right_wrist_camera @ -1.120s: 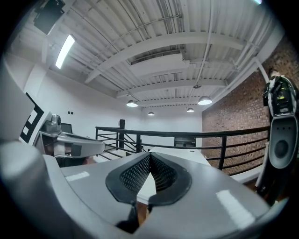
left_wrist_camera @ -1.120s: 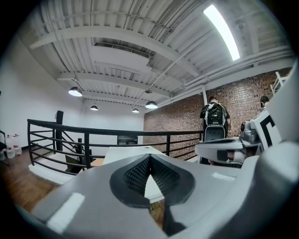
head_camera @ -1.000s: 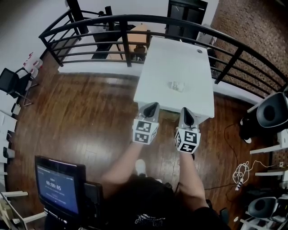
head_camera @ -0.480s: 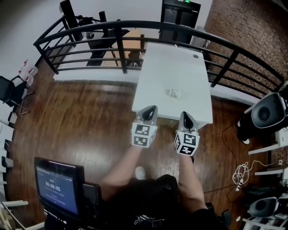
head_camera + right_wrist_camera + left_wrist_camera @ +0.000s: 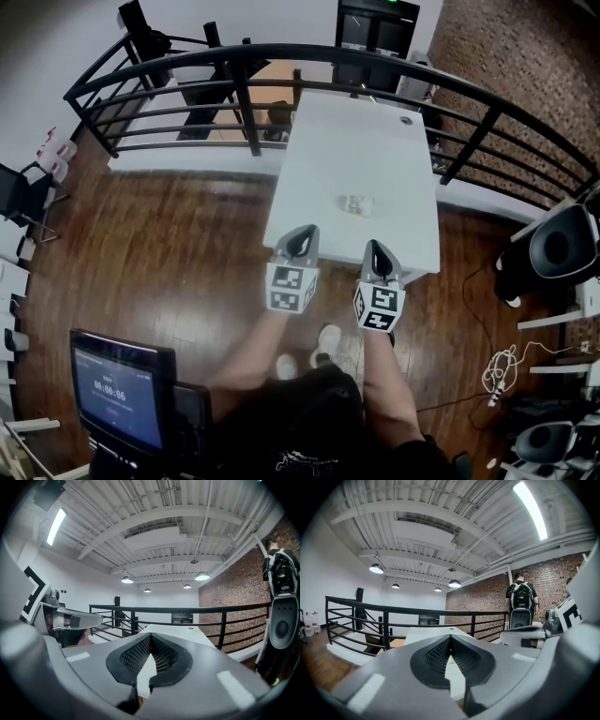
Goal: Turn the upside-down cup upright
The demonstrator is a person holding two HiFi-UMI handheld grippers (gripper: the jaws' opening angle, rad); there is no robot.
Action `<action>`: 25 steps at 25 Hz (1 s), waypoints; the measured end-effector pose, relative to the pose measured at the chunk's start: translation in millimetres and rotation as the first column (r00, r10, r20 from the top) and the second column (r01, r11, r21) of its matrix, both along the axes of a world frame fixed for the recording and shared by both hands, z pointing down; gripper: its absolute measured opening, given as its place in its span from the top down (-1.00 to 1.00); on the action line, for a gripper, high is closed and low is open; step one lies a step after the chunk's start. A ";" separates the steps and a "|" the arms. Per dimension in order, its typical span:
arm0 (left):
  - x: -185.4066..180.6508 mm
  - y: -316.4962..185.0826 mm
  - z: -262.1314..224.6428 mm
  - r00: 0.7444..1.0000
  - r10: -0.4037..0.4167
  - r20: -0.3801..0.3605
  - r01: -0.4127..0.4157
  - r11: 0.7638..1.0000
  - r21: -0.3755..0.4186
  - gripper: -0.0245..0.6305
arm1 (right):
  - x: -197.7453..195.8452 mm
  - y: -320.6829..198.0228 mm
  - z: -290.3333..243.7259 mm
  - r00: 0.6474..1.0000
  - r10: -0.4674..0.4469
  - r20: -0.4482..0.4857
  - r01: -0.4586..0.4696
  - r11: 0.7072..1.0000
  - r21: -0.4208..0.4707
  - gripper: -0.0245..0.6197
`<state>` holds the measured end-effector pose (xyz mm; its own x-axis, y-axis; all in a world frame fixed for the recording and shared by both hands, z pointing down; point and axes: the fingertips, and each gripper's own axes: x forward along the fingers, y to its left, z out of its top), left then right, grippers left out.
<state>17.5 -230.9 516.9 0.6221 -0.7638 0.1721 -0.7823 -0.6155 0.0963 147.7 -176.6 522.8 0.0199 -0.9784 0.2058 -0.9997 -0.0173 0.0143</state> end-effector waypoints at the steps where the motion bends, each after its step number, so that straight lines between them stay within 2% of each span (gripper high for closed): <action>1: 4.2 -3.4 2.2 1.000 -0.002 0.002 0.002 1.000 -0.003 0.92 | 4.0 -3.8 2.8 1.000 -0.005 0.003 0.005 1.000 -0.007 0.88; 14: 45.3 -65.5 25.9 0.999 -0.044 0.017 0.045 0.997 -0.062 0.92 | 45.2 -60.8 45.2 0.998 -0.049 0.046 0.054 0.992 -0.111 0.88; 19: 64.2 -85.9 34.3 0.997 -0.060 0.044 0.063 0.996 -0.069 0.92 | 60.0 -85.2 71.5 0.992 -0.076 0.104 0.093 0.981 -0.168 0.88; 25: 64.6 -100.9 43.5 0.994 -0.084 0.072 0.090 0.993 -0.082 0.92 | 65.8 -104.0 89.4 0.987 -0.082 0.138 0.110 0.973 -0.204 0.88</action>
<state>82.1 -331.8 560.4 0.5384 -0.7955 0.2782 -0.8391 -0.5365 0.0898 213.5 -280.6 612.2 -0.1118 -0.9087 0.4022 -0.9904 0.0686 -0.1203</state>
